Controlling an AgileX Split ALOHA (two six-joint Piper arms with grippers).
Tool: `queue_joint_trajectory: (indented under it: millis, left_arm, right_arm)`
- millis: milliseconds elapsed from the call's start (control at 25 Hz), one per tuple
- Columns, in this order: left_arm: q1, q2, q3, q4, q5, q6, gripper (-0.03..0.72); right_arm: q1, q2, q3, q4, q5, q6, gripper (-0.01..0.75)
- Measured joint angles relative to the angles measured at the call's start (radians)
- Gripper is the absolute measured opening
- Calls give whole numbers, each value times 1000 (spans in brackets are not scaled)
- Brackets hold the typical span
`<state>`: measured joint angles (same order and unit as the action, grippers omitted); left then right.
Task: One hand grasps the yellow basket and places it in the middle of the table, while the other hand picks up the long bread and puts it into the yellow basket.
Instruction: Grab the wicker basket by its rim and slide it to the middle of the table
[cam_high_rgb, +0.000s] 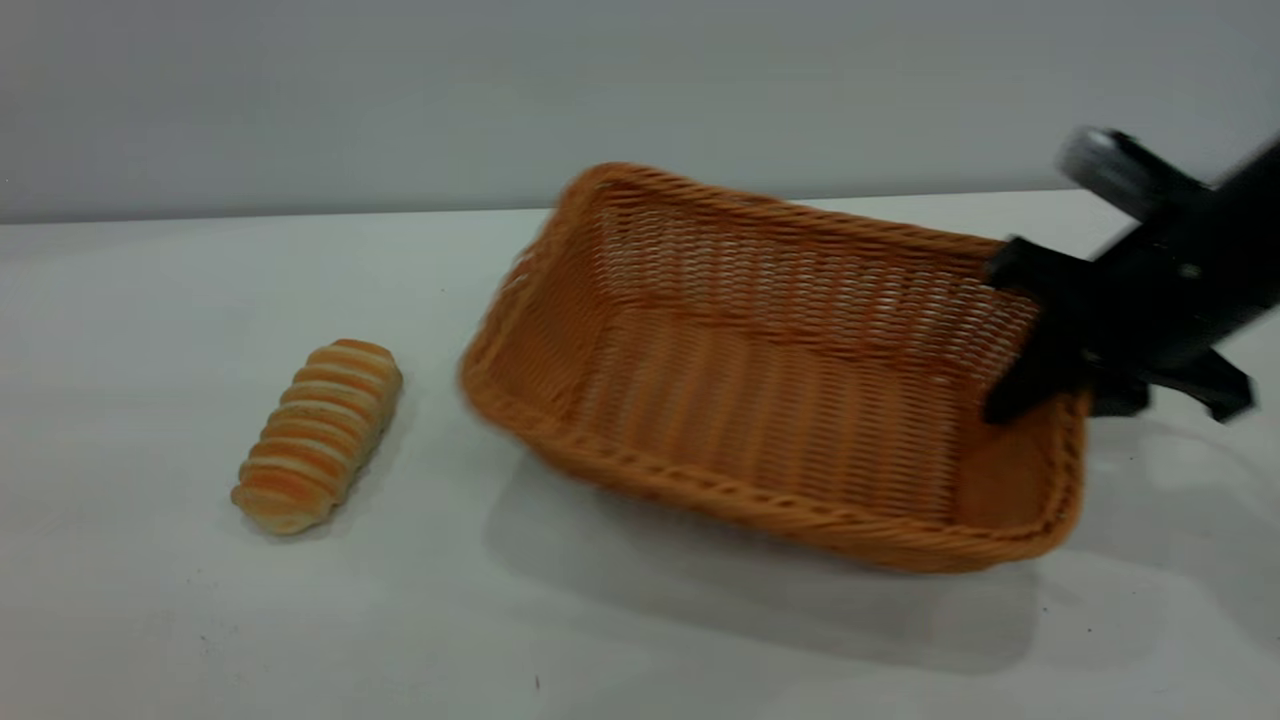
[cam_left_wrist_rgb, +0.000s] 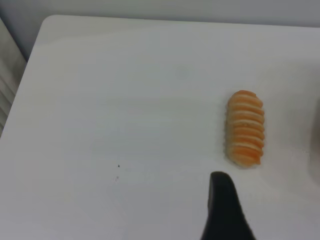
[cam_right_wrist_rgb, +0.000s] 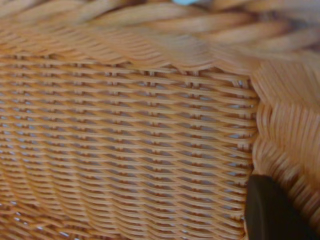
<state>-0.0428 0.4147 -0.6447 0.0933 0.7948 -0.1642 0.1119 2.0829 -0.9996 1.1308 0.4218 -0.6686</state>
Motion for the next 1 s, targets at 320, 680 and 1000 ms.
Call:
queue_joint_trajectory:
  millis: [320,680,1000]
  left_arm:
    - [0,0,0,0,11,-2,509]
    - [0,0,0,0,23,-2,509]
    - [0,0,0,23,54,-13,509]
  right_arm:
    - [163,80,-167,-312,103,217,107]
    - [113,94,-204,-311,215,236,471]
    - [-49,-67,-204,-314,375,176,531]
